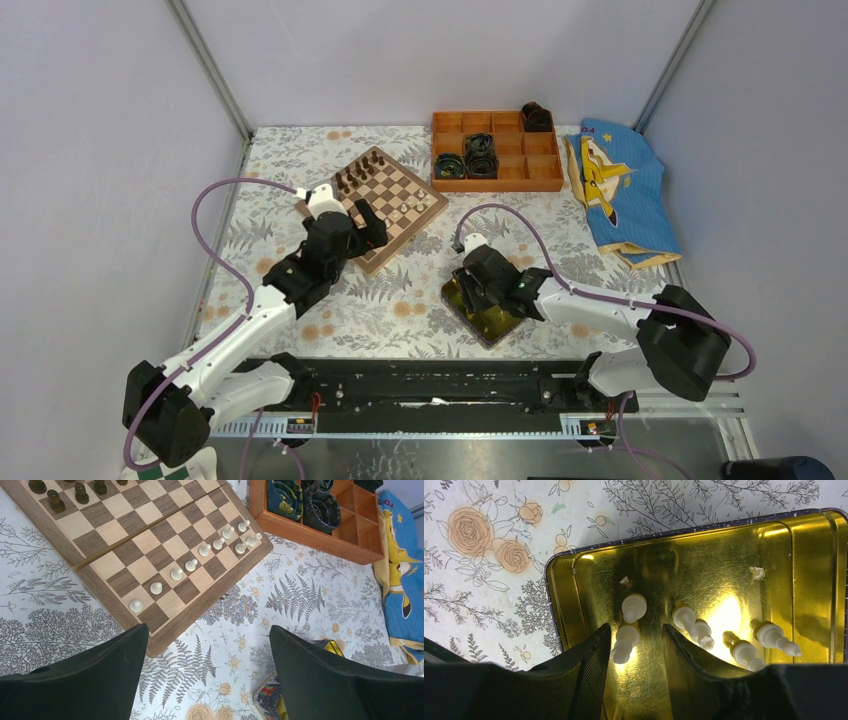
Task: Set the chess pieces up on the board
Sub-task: Pick up the chess piece from the storage box.
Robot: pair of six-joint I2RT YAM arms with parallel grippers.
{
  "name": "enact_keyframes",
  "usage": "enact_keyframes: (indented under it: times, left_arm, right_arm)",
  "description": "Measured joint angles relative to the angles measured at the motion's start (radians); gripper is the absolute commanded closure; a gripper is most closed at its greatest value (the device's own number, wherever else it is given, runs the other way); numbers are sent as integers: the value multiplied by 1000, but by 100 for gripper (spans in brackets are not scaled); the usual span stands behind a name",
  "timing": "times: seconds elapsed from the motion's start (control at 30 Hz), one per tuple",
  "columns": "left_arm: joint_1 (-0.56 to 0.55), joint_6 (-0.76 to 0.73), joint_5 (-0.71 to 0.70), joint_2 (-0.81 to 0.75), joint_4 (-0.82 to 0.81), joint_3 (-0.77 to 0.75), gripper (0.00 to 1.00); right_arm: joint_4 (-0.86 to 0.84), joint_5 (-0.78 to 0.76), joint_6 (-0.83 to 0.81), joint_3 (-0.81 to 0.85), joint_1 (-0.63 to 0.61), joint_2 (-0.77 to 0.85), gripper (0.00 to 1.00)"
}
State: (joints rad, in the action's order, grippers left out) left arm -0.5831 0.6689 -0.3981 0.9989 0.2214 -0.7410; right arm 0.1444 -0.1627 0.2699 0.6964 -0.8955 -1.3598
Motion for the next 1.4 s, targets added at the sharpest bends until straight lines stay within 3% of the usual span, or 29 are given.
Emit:
enact_keyframes:
  times: [0.4, 0.77, 1.0, 1.17, 1.4]
  left_arm:
    - [0, 5, 13, 0, -1, 2, 1]
    - [0, 7, 17, 0, -4, 11, 1]
    - [0, 8, 17, 0, -5, 15, 1]
    - [0, 8, 17, 0, -5, 19, 1]
    - [0, 8, 17, 0, -5, 20, 1]
  right_arm:
    - [-8, 6, -3, 21, 0, -40, 53]
    - [-23, 7, -8, 41, 0, -79, 62]
    - [-23, 6, -12, 41, 0, -85, 76]
    - [-22, 3, -15, 42, 0, -85, 95]
    - [-18, -3, -19, 56, -1, -84, 100]
